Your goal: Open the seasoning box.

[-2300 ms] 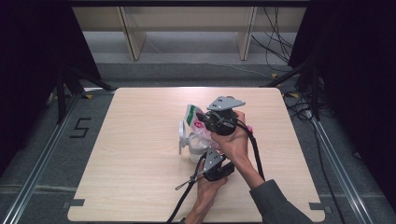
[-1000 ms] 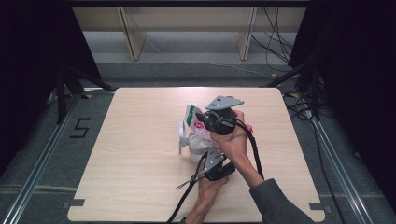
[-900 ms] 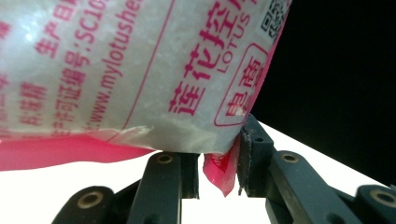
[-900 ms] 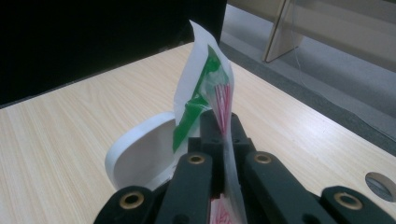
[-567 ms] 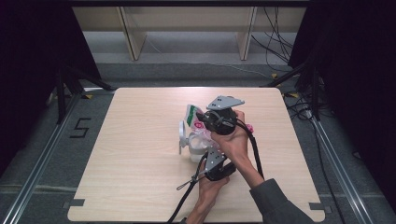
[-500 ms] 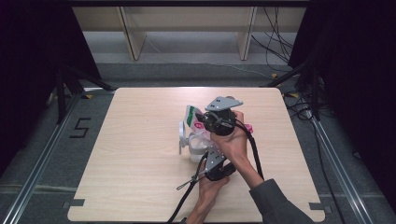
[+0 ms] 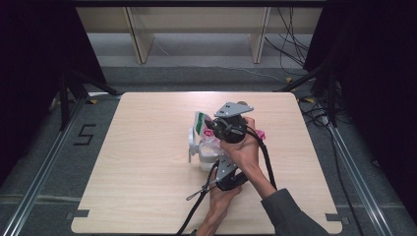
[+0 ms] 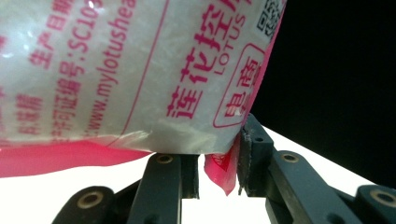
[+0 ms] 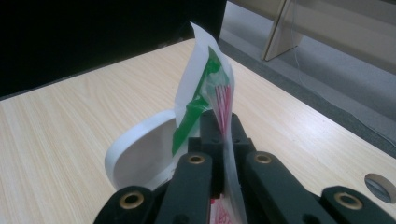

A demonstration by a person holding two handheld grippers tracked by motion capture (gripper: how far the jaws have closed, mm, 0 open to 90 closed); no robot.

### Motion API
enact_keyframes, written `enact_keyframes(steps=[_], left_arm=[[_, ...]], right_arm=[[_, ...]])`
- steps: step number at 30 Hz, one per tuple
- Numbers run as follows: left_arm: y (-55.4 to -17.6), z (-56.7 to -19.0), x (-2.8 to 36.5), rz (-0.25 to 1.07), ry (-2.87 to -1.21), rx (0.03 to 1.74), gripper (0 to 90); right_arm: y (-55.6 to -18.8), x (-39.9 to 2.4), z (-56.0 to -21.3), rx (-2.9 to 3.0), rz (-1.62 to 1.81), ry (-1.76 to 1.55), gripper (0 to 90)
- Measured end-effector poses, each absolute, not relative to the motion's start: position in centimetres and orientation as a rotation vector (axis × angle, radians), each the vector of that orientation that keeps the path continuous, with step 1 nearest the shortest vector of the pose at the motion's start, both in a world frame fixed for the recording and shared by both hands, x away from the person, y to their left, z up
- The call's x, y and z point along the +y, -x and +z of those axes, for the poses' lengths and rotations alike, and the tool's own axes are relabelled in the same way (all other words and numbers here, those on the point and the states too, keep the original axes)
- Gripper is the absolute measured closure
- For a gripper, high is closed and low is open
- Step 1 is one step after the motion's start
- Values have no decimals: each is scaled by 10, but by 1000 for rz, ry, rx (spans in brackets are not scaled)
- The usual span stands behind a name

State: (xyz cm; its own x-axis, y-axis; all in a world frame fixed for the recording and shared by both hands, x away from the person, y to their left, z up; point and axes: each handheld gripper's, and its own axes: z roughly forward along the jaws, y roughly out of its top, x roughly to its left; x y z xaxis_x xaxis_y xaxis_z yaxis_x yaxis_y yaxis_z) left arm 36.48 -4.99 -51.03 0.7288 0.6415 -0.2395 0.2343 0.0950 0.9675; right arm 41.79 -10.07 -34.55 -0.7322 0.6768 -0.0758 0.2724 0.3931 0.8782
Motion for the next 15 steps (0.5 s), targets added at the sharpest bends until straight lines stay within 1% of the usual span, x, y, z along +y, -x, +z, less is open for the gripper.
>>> enact_keyframes(steps=[15], left_arm=[[-365,-509,-49,345,-1479,762,722]], right_arm=[[-418,-99,-344,2249,1285,-810,900]])
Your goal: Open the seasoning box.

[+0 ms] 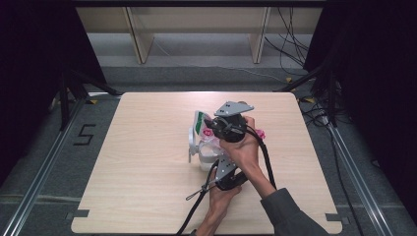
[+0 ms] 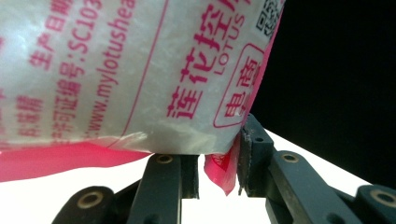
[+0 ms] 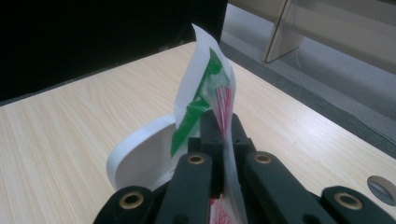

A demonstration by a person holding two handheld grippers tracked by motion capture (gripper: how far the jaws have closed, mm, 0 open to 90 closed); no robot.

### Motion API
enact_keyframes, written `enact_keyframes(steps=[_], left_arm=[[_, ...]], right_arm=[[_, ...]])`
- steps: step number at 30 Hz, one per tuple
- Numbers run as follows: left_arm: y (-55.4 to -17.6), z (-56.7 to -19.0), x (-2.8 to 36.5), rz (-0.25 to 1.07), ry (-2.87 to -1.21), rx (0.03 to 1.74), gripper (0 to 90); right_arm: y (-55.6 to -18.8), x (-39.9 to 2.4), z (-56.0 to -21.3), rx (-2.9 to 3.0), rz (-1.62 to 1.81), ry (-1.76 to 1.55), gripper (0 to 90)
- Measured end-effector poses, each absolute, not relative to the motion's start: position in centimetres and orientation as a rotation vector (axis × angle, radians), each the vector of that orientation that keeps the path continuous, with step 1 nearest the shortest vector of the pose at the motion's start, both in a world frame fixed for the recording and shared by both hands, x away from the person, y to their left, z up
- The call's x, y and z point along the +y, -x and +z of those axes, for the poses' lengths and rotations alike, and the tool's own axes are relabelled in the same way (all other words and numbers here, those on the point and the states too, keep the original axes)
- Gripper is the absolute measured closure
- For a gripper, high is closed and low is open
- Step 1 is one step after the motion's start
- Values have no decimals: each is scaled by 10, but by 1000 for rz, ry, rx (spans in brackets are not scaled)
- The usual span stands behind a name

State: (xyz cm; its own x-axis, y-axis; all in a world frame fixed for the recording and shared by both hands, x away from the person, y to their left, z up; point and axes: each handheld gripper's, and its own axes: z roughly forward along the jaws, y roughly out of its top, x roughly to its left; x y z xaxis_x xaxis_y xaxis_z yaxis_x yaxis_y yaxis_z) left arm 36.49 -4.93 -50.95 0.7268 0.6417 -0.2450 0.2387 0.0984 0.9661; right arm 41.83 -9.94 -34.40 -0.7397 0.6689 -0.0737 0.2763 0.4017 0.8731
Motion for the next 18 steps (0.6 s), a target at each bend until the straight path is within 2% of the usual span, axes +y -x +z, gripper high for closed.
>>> enact_keyframes(steps=[18], left_arm=[[-365,-509,-49,340,-1476,758,723]], right_arm=[[-418,-97,-344,2251,1284,-811,900]])
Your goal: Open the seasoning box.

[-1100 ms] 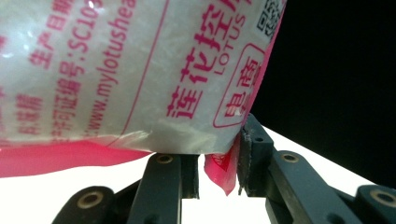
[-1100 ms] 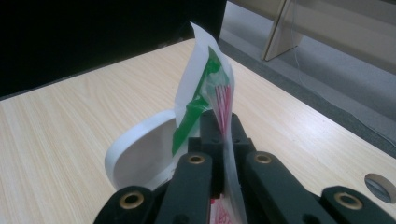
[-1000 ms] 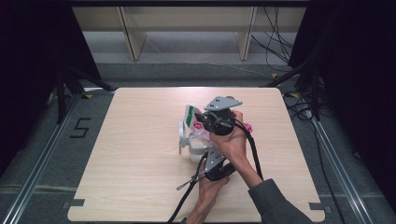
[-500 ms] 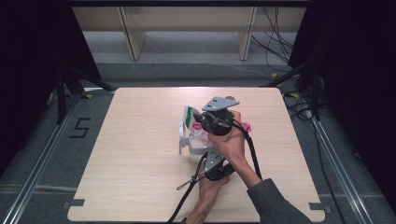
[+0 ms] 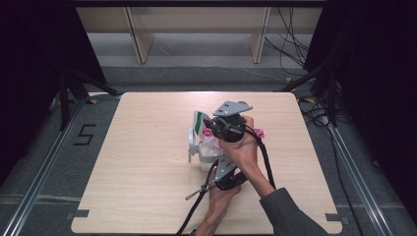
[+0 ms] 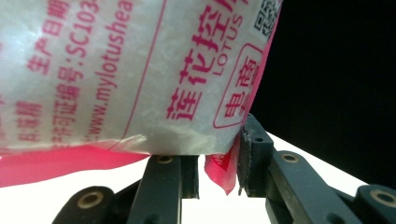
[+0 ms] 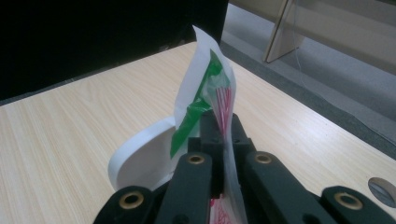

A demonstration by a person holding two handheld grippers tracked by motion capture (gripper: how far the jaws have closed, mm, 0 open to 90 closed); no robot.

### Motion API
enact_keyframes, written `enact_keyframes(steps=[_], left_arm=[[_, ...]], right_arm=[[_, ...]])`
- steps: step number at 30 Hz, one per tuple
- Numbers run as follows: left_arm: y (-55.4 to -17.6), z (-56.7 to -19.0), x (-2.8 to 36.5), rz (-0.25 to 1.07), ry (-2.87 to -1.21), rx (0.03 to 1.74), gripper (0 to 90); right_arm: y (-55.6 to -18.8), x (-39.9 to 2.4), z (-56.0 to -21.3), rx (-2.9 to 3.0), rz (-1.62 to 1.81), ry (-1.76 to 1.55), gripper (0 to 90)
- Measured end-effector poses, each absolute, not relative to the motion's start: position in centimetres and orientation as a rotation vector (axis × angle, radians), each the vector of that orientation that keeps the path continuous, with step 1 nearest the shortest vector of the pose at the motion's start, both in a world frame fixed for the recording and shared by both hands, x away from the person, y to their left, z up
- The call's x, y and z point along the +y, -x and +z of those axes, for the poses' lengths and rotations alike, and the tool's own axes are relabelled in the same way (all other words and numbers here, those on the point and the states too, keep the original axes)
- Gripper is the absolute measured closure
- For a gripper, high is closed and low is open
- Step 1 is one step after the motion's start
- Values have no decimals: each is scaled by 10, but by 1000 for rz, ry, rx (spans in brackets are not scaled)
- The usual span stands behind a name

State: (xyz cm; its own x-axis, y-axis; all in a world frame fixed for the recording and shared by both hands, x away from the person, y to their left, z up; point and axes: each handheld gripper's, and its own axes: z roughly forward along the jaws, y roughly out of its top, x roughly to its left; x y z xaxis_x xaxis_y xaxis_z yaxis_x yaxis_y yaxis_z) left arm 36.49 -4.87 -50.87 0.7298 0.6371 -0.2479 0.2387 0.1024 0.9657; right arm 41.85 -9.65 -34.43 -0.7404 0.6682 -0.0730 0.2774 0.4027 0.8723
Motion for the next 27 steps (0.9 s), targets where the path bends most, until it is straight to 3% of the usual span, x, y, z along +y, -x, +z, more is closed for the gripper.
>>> enact_keyframes(steps=[27], left_arm=[[-365,-508,-49,338,-1466,758,725]], right_arm=[[-419,-94,-344,2255,1280,-801,900]])
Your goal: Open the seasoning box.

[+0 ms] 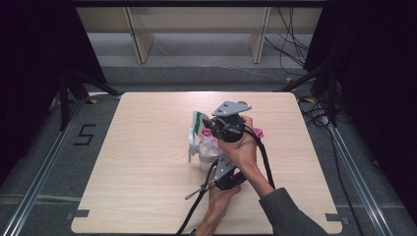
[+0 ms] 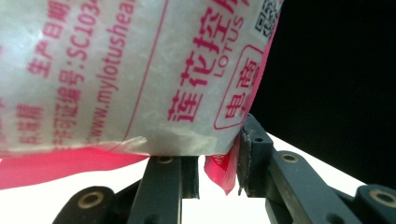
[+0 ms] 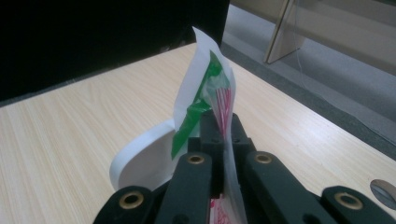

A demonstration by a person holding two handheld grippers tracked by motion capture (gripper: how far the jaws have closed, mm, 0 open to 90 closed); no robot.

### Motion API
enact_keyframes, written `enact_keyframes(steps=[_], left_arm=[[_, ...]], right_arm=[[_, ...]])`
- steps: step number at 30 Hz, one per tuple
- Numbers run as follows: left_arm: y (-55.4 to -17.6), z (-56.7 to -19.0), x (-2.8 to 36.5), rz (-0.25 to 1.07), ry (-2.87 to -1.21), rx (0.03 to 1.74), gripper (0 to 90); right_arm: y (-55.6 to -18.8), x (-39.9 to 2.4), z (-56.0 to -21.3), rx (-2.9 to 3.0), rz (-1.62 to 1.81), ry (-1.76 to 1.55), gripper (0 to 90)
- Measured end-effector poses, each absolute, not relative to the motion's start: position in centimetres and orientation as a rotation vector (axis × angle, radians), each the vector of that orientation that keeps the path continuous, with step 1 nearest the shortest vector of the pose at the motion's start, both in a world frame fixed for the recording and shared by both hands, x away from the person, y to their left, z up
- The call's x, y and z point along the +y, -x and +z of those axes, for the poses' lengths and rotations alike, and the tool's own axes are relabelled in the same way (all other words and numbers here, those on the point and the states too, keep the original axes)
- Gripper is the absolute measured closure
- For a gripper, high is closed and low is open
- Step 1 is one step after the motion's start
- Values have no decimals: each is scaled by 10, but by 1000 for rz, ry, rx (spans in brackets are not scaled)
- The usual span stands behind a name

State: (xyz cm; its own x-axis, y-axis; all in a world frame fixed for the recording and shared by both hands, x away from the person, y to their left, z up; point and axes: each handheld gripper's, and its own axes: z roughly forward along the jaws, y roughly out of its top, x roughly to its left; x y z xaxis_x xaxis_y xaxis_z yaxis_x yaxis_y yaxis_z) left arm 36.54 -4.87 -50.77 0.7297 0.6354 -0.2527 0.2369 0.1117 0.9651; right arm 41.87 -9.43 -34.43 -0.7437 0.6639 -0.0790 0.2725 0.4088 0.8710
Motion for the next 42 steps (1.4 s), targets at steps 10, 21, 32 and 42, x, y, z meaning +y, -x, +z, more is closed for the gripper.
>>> enact_keyframes(steps=[10,21,32,42], left_arm=[[-366,-506,-48,345,-1471,764,725],[-367,-506,-49,334,-1457,756,726],[-368,-506,-50,334,-1457,757,727],[-369,-505,-52,325,-1454,756,728]], right_arm=[[-419,-95,-342,2258,1278,-784,900],[-420,-93,-343,2255,1270,-802,900],[-420,-92,-344,2260,1256,-804,900],[-422,-92,-344,2265,1250,-790,900]])
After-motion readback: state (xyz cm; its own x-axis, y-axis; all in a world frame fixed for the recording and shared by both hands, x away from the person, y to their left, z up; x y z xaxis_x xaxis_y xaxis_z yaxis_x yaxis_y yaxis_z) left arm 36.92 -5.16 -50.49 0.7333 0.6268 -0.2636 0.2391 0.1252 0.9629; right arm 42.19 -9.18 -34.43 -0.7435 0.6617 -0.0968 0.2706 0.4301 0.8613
